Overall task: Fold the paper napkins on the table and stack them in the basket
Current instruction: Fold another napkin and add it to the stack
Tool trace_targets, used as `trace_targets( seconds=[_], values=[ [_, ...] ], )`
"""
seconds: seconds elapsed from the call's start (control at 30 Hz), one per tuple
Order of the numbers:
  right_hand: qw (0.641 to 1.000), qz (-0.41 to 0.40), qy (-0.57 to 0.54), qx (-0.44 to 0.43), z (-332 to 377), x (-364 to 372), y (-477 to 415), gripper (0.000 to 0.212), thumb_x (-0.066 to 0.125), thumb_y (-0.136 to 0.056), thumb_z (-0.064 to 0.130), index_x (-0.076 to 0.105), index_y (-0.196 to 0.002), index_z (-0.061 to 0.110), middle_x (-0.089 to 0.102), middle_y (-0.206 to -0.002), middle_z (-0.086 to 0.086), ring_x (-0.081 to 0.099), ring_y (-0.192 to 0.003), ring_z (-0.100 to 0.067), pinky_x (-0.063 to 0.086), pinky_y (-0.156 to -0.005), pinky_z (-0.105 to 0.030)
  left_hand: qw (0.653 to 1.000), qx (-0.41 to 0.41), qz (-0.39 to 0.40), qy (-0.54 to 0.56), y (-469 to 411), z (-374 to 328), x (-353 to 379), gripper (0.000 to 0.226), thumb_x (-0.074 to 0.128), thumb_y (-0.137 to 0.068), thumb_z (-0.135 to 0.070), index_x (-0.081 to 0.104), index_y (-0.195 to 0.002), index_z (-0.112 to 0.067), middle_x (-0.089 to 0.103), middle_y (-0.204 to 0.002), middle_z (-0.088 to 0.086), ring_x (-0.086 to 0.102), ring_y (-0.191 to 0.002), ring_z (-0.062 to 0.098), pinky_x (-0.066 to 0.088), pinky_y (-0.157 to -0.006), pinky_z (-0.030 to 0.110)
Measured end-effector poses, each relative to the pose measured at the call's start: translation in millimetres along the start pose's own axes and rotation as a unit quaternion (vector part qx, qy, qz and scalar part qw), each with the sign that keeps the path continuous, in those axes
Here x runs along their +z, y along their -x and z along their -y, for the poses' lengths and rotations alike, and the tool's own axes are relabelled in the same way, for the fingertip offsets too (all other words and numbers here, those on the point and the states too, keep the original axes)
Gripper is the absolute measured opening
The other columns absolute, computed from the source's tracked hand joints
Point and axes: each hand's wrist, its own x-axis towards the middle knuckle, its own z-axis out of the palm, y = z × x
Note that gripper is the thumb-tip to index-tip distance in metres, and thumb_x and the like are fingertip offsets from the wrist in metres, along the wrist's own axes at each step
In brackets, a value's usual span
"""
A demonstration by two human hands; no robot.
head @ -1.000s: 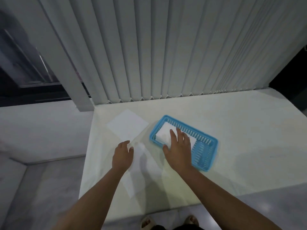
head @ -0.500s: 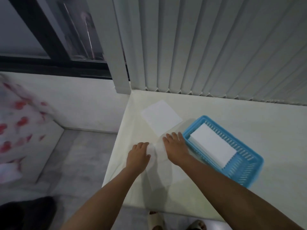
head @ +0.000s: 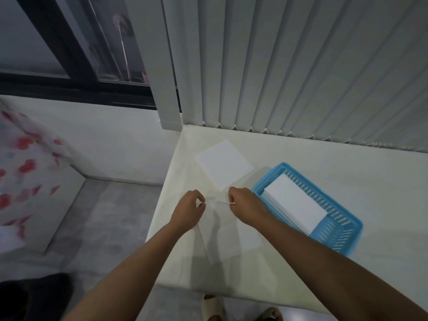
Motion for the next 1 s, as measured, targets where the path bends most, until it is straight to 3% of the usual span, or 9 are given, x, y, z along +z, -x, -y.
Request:
trace_targets(
  seconds=[0.1, 0.2, 0.3, 0.47, 0.6, 0.77, 0.87, 1.0],
  values=[
    [0.998, 0.014, -0.053, 0.013, -9.3, 0.7, 17.6, 0.010, 0.048, -0.091, 0.014, 0.048, -0.083, 0.020, 0.060, -0.078, -0.002, 0.057, -0.071, -0.023, 0.047, -0.060, -0.037, 0.999, 0.016, 0.040, 0.013, 10.3, -0.6, -1.6, 0.034, 0.063, -0.087, -0.022, 0.052, -0.119, -0.019, 0.054, -0.106, -0.009, 0.056, -0.096, 0.016, 0.047, -0.083, 0.026],
    [1.000, -0.011, -0.012, -0.017, -20.6, 2.6, 33.9, 0.016, 0.045, -0.091, 0.019, 0.059, -0.096, 0.024, 0.064, -0.088, -0.005, 0.060, -0.078, -0.025, 0.051, -0.069, -0.038, 0.995, 0.068, 0.065, -0.043, 24.0, -5.0, 4.8, 0.017, 0.055, -0.089, -0.020, 0.061, -0.104, -0.013, 0.066, -0.098, 0.001, 0.062, -0.090, 0.021, 0.048, -0.077, 0.030],
    [0.996, -0.031, 0.057, -0.059, -32.8, 8.8, 49.8, 0.026, 0.044, -0.090, 0.027, 0.067, -0.101, 0.027, 0.067, -0.092, -0.005, 0.062, -0.082, -0.025, 0.046, -0.070, -0.033, 0.988, 0.123, 0.066, -0.072, 42.6, -4.0, 15.4, 0.018, 0.053, -0.090, -0.020, 0.065, -0.088, -0.008, 0.065, -0.087, 0.006, 0.061, -0.085, 0.024, 0.047, -0.073, 0.031],
    [0.993, -0.002, 0.089, -0.079, -42.3, 16.1, 84.0, 0.032, 0.047, -0.088, 0.024, 0.071, -0.108, 0.025, 0.071, -0.102, -0.004, 0.060, -0.098, -0.023, 0.045, -0.084, -0.035, 0.981, 0.128, 0.122, -0.075, 69.8, 1.6, 23.8, 0.020, 0.058, -0.086, -0.035, 0.067, -0.101, -0.025, 0.061, -0.099, -0.008, 0.055, -0.094, 0.010, 0.045, -0.081, 0.024],
    [0.993, 0.048, 0.081, -0.066, -49.1, 31.6, 101.2, 0.041, 0.046, -0.086, 0.028, 0.064, -0.123, 0.028, 0.064, -0.125, 0.007, 0.052, -0.114, -0.017, 0.034, -0.101, -0.032, 0.986, 0.086, 0.126, -0.069, 73.7, -2.5, 26.0, 0.037, 0.045, -0.088, -0.057, 0.066, -0.103, -0.031, 0.061, -0.106, -0.012, 0.055, -0.099, 0.009, 0.044, -0.085, 0.026],
    [0.994, 0.029, 0.096, -0.031, -48.4, 49.9, 109.8, 0.059, 0.022, -0.091, 0.045, 0.041, -0.143, 0.026, 0.037, -0.153, 0.004, 0.032, -0.139, -0.020, 0.018, -0.115, -0.039, 0.987, 0.069, 0.064, -0.133, 65.3, -6.2, 43.3, 0.033, 0.044, -0.096, -0.036, 0.055, -0.124, -0.022, 0.054, -0.126, -0.004, 0.049, -0.117, 0.018, 0.045, -0.092, 0.030],
    [0.992, 0.051, 0.117, 0.009, -46.3, 61.6, 112.9, 0.058, 0.026, -0.096, 0.045, 0.026, -0.150, 0.022, 0.023, -0.159, 0.003, 0.020, -0.146, -0.025, 0.010, -0.118, -0.045, 0.984, 0.039, 0.063, -0.161, 59.0, -13.2, 48.5, 0.038, 0.047, -0.093, -0.032, 0.047, -0.130, -0.022, 0.051, -0.126, -0.001, 0.053, -0.113, 0.020, 0.046, -0.087, 0.031],
    [0.986, 0.031, 0.157, 0.035, -46.6, 69.9, 120.7, 0.055, 0.037, -0.085, 0.045, 0.059, -0.129, 0.022, 0.057, -0.138, 0.001, 0.058, -0.121, -0.027, 0.044, -0.100, -0.047, 0.978, 0.007, 0.100, -0.185, 45.9, -25.5, 47.6, 0.033, 0.047, -0.092, -0.035, 0.051, -0.123, -0.023, 0.060, -0.118, 0.000, 0.056, -0.111, 0.021, 0.044, -0.086, 0.031]
  ],
)
